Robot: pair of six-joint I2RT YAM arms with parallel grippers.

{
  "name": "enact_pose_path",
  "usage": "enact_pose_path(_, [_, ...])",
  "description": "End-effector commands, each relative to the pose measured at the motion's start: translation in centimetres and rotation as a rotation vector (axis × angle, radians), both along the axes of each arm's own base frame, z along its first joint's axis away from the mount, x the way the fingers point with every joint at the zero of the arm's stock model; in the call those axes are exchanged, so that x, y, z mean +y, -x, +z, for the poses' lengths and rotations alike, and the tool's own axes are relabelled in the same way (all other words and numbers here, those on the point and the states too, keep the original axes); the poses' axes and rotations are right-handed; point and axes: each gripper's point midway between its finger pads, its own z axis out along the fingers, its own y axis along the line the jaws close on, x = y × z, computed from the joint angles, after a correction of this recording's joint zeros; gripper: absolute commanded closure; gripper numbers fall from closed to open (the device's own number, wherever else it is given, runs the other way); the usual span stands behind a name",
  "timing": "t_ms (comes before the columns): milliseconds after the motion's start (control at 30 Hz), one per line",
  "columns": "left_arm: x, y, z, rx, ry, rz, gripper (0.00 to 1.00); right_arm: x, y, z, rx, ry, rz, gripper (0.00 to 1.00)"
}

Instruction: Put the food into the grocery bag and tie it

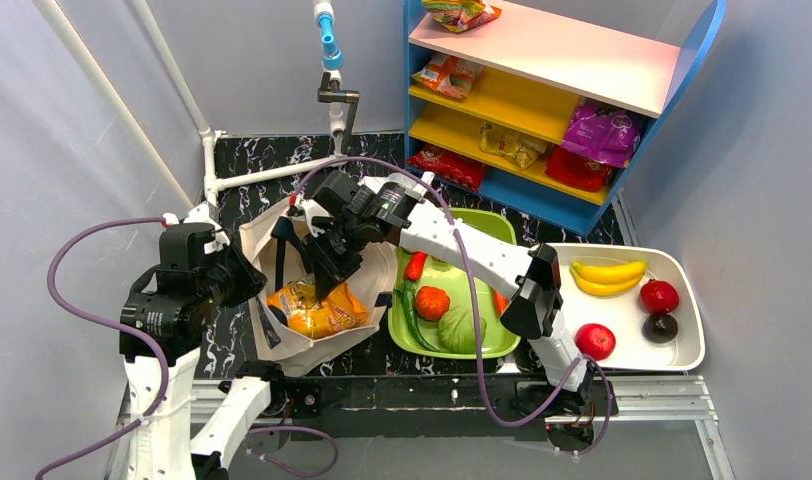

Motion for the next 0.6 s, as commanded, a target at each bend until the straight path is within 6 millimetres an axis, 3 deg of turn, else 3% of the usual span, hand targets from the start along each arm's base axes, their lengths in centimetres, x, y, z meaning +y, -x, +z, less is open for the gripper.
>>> enact_pose_path(0, [-0.7, -0.1, 1.8, -0.061, 0.033, -0.024, 1.0, 1.7, 0.9, 1.6, -0.05, -0.089, 0.019, 0.67])
enact_pose_path(67, [-0.7, 0.0, 1.7, -0.062, 0.034, -0.025, 1.0, 1.9, 1.0, 1.1, -0.077, -0.075, 0.02, 0.41])
enact_pose_path(133, [-0.7, -0.1, 1.8, -0.061, 0.034, -0.024, 1.0, 1.7, 0.9, 0.8, -0.11, -0.053, 0.02, 0.3])
enact_pose_path(267, [-0.6, 0.0, 1.7, -0.06, 0.032, -0.018, 1.0, 1.2, 0.5, 2.6, -0.17, -0.09, 0.014, 0.23])
enact_pose_path(367, [-0.5, 0.2, 1.6, -0.052, 0.029, -0.013, 1.0, 0.3, -0.2, 5.2, -0.243, -0.146, -0.001, 0.21])
enact_pose_path(567, [-0.3, 0.7, 1.4, -0.047, 0.02, -0.013, 1.0, -3.1, -3.8, 9.1, -0.355, -0.173, -0.159, 0.2])
